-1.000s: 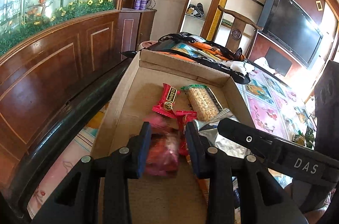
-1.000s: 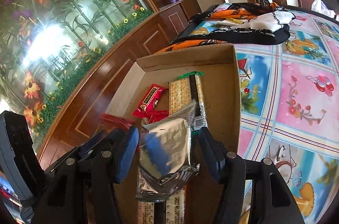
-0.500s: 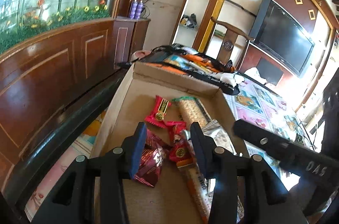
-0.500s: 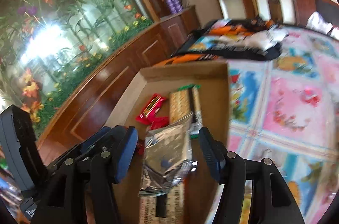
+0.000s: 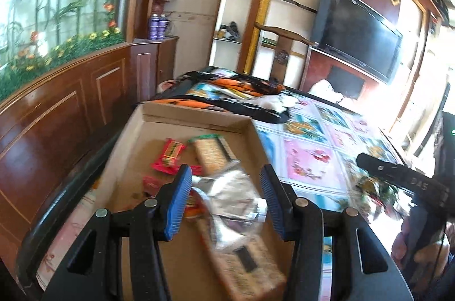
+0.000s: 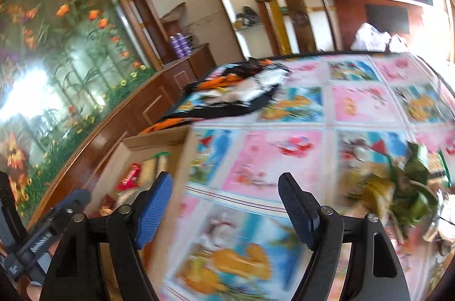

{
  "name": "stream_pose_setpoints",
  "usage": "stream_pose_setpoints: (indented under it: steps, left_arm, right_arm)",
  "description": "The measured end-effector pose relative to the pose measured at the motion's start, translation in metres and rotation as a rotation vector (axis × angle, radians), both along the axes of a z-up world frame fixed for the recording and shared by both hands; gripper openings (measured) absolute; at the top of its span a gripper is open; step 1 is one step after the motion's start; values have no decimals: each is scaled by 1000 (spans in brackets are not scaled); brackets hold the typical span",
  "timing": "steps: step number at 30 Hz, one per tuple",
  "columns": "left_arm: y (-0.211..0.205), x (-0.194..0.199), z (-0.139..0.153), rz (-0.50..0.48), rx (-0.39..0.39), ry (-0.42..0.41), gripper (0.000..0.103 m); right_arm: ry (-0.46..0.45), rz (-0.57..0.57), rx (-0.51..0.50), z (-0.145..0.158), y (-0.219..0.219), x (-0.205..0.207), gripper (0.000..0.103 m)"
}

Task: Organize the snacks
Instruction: 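Open both grippers to release the bags in the box and withdraw, then grasp the white-wrapped red candy with the right gripper while the left grasps a green-edged clear pack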

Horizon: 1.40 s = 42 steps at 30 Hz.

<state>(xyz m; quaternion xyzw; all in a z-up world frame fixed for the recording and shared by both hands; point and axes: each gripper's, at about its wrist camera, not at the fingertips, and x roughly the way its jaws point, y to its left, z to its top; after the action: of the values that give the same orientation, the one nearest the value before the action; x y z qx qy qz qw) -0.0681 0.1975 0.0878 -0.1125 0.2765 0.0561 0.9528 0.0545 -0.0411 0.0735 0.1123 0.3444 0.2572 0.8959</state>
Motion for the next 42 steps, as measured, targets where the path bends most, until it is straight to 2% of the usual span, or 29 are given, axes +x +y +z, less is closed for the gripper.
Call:
stream_pose_setpoints:
  steps: [2,5,8,10,11,12,13,15,18,24,28,30,36,40,42]
  left_arm:
    - [-13,2,3,-32,3,6,54]
    - [-42,6,5,-99,0,27,59]
    - [-74,13,2,-164,3,66,61]
    - [-98,19,-4,-215,-3,100,61]
    - [-109,23,-8,-234,-4,123,61]
    - [-118,26,-12,-250,-4,144,61]
    - [-128,28,-17,-271,-7,162,61]
    - [-145,33,-27,-315,-32,201,61]
    - [-158,38,-36,-348,-41,235,61]
    - [-166,39,-44,-371,-37,255,61]
    - [-164,40,-47,-372,-45,266,61]
    - [-161,42,-47,-368,-56,271,61]
    - [-159,44,-47,-360,-64,277,61]
    - [-162,50,-49,-375,-99,303,61]
    - [-164,55,-52,-383,-128,331,61]
  right_arm:
    - [31,13,17,-5,-20,5,80]
    - [108,69,52,-11,-50,12,70]
    - [149,57,47,-15,-82,17,69]
    - [176,68,64,-18,-99,20,58]
    - [194,65,81,-22,-109,21,50]
    - [221,72,91,-26,-117,24,34]
    - [248,87,97,-31,-121,25,29]
    - [289,119,91,-40,-121,28,28]
    - [306,98,19,-50,-119,29,27]
    - [245,39,-127,-51,-113,30,27]
    - [273,71,-113,-60,-113,35,28]
    - [278,100,-124,-63,-107,33,31]
    - [255,145,-181,-62,-88,16,30]
    - [303,205,-78,-62,-84,12,23]
    - [297,176,-56,-58,-91,12,23]
